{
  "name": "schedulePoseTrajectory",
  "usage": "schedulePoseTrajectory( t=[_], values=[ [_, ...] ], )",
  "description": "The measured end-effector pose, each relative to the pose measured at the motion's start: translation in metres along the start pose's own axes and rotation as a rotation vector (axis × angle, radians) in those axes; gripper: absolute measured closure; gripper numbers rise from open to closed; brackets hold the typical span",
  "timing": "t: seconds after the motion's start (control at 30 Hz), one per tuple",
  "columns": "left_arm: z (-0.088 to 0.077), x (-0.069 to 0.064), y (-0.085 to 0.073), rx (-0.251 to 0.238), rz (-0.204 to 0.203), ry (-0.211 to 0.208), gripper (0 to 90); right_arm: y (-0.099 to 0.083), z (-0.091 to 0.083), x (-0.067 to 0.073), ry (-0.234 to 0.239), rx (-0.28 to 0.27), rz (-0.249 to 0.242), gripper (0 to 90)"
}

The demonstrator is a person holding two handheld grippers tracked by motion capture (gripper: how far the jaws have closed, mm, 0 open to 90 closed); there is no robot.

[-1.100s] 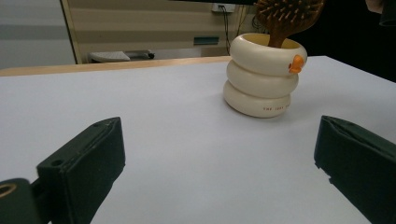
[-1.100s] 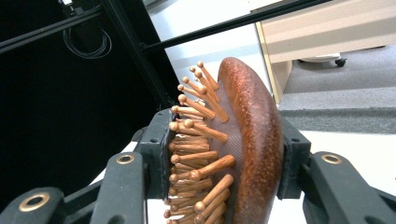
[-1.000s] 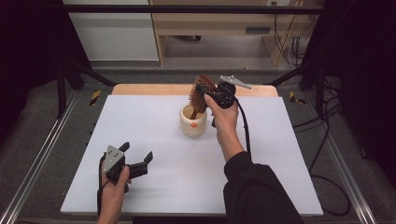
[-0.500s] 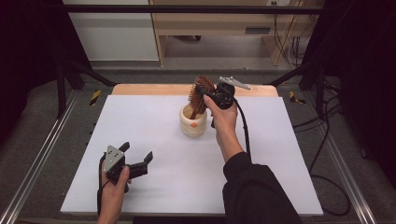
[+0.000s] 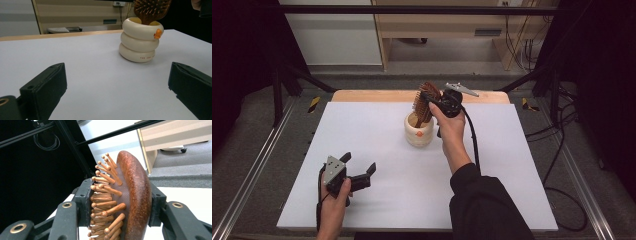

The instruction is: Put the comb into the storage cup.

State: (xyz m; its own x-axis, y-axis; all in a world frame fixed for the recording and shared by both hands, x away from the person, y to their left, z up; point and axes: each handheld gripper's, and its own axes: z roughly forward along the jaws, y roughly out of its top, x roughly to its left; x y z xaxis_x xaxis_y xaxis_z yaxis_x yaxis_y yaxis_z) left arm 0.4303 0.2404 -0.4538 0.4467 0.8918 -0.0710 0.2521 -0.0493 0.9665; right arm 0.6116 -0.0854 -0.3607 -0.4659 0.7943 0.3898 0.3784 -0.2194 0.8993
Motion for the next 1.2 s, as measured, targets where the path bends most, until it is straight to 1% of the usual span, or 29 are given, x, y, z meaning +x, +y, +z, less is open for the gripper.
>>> schedulePoseTrajectory(
  t=[0.2, 0.37, 0.63, 0.87, 0.97, 1.2],
  values=[
    [0.0, 0.0, 0.0, -0.001, -0.001, 0.001, 2.1, 0.0, 0.0, 0.0, 0.002, 0.001, -0.003, 50.1],
    [0.0, 0.0, 0.0, -0.001, -0.001, 0.0, 2.1, 0.0, 0.0, 0.0, 0.005, -0.001, 0.009, 50.0],
    [0.0, 0.0, 0.0, 0.0, -0.001, -0.001, 2.1, -0.001, 0.001, -0.001, 0.005, -0.003, 0.012, 50.0],
    [0.0, 0.0, 0.0, 0.001, -0.002, -0.003, 2.1, -0.002, 0.0, -0.007, 0.001, -0.008, 0.042, 49.6],
    [0.001, -0.001, 0.0, 0.002, -0.002, -0.004, 2.1, -0.001, -0.001, -0.01, 0.004, -0.001, 0.056, 49.4],
    [0.001, -0.001, -0.001, 0.003, -0.002, -0.006, 2.0, -0.002, -0.003, -0.017, 0.002, 0.004, 0.073, 48.7]
  ],
)
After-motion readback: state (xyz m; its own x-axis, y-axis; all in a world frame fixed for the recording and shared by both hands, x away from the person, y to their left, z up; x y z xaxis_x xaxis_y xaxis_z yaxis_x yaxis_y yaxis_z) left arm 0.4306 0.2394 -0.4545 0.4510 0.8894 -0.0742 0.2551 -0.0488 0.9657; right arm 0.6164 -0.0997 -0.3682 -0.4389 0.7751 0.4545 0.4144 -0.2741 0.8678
